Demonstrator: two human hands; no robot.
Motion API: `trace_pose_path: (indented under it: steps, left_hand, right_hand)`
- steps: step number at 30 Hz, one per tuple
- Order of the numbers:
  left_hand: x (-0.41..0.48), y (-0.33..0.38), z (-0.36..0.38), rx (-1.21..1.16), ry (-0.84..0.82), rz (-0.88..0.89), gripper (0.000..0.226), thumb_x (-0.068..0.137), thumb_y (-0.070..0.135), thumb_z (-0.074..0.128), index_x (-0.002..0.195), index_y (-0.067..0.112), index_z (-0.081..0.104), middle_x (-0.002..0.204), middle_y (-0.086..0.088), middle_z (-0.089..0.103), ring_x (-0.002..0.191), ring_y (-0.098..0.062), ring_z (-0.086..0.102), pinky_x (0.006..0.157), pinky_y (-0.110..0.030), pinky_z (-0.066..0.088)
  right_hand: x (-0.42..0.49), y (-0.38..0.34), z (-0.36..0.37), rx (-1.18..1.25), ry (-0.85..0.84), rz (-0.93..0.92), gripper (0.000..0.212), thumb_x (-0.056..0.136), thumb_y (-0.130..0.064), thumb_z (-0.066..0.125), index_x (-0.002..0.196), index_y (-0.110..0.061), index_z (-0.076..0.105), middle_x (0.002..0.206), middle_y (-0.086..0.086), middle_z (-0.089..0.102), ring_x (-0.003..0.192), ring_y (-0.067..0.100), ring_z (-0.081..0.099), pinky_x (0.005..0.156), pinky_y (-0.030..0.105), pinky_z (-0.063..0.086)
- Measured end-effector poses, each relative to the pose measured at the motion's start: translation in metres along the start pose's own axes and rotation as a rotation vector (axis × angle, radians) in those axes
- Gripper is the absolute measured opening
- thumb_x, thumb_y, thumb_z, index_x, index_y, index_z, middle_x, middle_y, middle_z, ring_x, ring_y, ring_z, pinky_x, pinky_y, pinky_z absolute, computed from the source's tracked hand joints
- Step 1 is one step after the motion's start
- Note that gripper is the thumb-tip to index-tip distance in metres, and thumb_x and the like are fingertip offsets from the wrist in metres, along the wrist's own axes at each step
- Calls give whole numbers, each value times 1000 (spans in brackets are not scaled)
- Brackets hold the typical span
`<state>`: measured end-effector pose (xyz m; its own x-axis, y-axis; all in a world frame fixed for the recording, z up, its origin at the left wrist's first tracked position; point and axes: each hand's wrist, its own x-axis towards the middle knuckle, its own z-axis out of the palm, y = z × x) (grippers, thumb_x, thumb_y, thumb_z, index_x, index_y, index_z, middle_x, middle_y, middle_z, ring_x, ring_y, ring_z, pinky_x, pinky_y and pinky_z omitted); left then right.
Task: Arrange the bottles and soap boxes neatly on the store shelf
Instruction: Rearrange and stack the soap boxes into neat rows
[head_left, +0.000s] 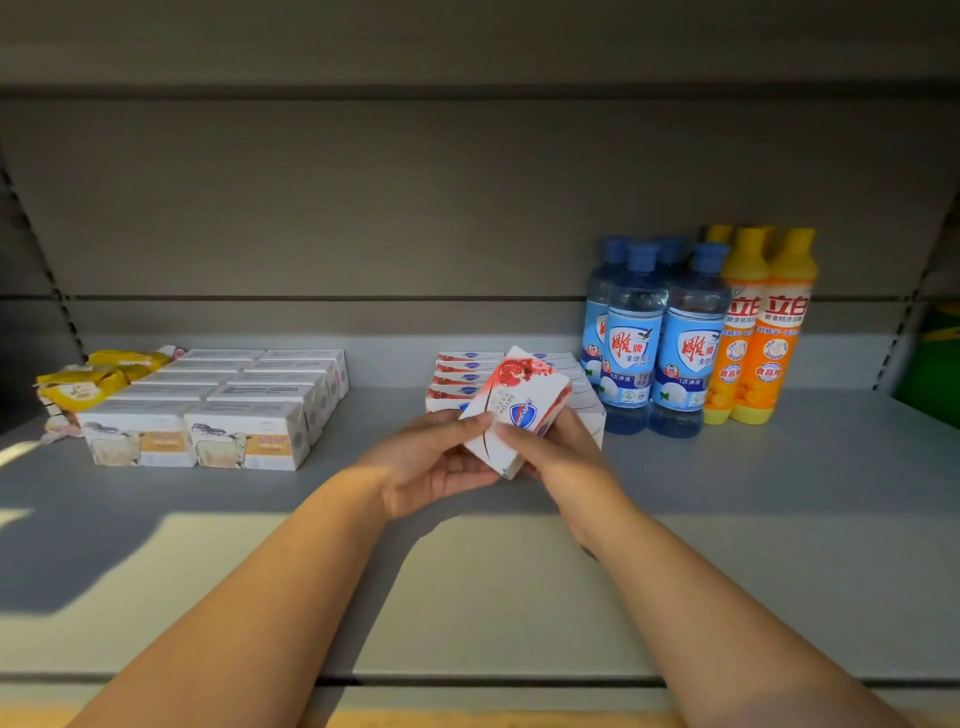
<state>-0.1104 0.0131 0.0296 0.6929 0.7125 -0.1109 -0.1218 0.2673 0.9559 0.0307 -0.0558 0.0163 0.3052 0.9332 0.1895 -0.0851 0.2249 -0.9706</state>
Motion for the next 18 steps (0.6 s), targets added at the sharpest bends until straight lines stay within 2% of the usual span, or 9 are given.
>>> trace_pose_path:
  steps: [2, 4, 7, 9, 11, 12, 14, 17, 18]
  left_hand:
    - [-2, 0, 1, 11, -5, -20, 42, 71, 31, 68, 110, 14, 62, 101, -10, 71, 85, -22, 71, 73, -34, 59]
    - [-3, 2, 2, 113, 21, 19, 48, 69, 37, 69, 113, 19, 60, 107, -9, 67, 91, -21, 68, 82, -42, 56]
    - [-5, 7, 5, 232, 157, 279, 68, 56, 30, 87, 116, 25, 56, 121, -11, 57, 103, -21, 60, 95, -47, 49]
    - [-6, 8, 7, 329, 204, 541, 74, 44, 30, 85, 113, 29, 57, 116, -4, 58, 103, -12, 58, 89, -36, 52]
    - [-5, 5, 7, 456, 211, 685, 74, 43, 28, 87, 110, 34, 57, 110, 4, 58, 92, 1, 57, 79, -21, 52]
    - [-4, 3, 8, 494, 230, 699, 70, 47, 23, 87, 109, 35, 57, 111, 4, 58, 92, 1, 58, 77, -19, 51]
    - [-1, 0, 8, 481, 284, 671, 54, 62, 13, 84, 106, 32, 60, 113, -2, 62, 100, -13, 61, 82, -28, 54]
    - [1, 5, 8, 146, 261, 508, 20, 81, 9, 66, 100, 16, 64, 98, -8, 69, 89, -27, 64, 75, -34, 57]
    - [2, 6, 6, -3, 206, 428, 23, 82, 16, 62, 103, 10, 63, 99, -11, 69, 87, -26, 65, 72, -33, 57]
  right_hand:
    - [-1, 2, 1, -79, 8, 26, 44, 77, -11, 73, 118, -17, 56, 112, 1, 68, 102, 16, 64, 92, 38, 51]
    - [2, 4, -1, -187, 112, -23, 49, 72, -10, 77, 113, -17, 52, 111, 0, 67, 98, 13, 64, 87, 33, 52]
    - [7, 6, -5, -390, 199, -155, 46, 66, -18, 82, 97, -30, 50, 97, -12, 65, 88, 7, 62, 76, 22, 50]
    - [7, 9, -6, -556, 240, -276, 37, 65, -13, 80, 84, -29, 52, 87, -13, 60, 84, 11, 60, 68, 19, 46]
    - [5, 11, -5, -739, 292, -521, 28, 65, -4, 75, 85, -17, 62, 89, 0, 57, 88, 25, 57, 70, 28, 44]
    - [4, 11, -4, -799, 315, -657, 27, 63, -2, 72, 87, -11, 66, 89, 6, 58, 89, 29, 55, 72, 31, 44]
    - [2, 8, -2, -847, 343, -844, 36, 58, -1, 64, 93, -8, 70, 89, 10, 62, 90, 28, 52, 77, 34, 44]
    - [-1, 2, -1, -783, 306, -905, 48, 60, 1, 70, 106, -8, 67, 101, 9, 65, 99, 20, 49, 88, 33, 41]
    - [-4, 1, 1, -699, 263, -866, 53, 61, -3, 77, 113, -10, 63, 105, 8, 64, 101, 18, 51, 91, 30, 41]
